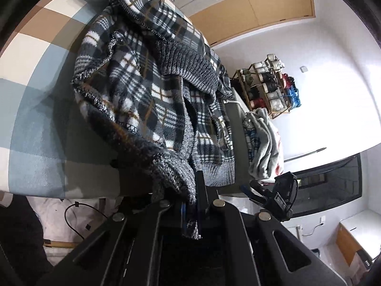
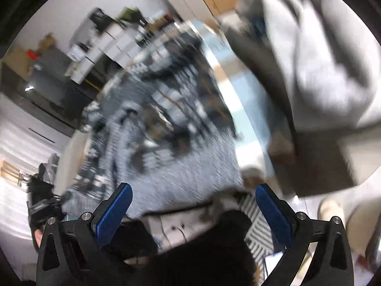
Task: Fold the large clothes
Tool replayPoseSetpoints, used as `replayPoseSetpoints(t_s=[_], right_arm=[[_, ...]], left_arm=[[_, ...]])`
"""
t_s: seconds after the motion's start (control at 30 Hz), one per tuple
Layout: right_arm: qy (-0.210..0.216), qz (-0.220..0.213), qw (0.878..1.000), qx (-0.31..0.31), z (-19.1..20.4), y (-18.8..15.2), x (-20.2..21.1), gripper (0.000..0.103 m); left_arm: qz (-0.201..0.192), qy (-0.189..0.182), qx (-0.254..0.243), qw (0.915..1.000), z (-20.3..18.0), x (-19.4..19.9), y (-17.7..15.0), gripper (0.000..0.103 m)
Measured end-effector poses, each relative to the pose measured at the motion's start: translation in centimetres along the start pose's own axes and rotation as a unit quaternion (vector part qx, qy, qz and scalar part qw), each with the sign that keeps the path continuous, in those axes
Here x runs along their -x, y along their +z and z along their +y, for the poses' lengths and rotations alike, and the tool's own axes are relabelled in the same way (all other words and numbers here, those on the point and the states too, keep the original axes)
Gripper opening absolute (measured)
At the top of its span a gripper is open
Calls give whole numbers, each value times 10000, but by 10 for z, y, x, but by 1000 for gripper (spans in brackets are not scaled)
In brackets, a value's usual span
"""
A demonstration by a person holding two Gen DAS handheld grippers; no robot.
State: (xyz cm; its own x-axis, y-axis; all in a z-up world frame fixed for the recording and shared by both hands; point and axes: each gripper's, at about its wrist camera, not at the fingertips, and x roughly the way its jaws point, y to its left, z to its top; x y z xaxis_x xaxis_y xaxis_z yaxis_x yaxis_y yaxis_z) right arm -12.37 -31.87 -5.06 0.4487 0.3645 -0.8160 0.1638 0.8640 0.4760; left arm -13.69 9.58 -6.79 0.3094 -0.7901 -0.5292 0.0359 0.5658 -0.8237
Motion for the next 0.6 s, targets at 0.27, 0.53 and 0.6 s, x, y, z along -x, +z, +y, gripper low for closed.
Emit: replayPoseSetpoints(t_s=[0.27,0.53,0.6], right_arm=[[213,214,9978,-596,-32,0,-28,103],[266,404,9958,-771,-33,16,-45,95],[303,364,9962,-725,-29,17,-42,81]], left_arm=[[155,347,-16,9993,2,-12,1,1],[219,420,40,9989,3,-17,1,1],[235,468,55,9986,3,-18,1,1]])
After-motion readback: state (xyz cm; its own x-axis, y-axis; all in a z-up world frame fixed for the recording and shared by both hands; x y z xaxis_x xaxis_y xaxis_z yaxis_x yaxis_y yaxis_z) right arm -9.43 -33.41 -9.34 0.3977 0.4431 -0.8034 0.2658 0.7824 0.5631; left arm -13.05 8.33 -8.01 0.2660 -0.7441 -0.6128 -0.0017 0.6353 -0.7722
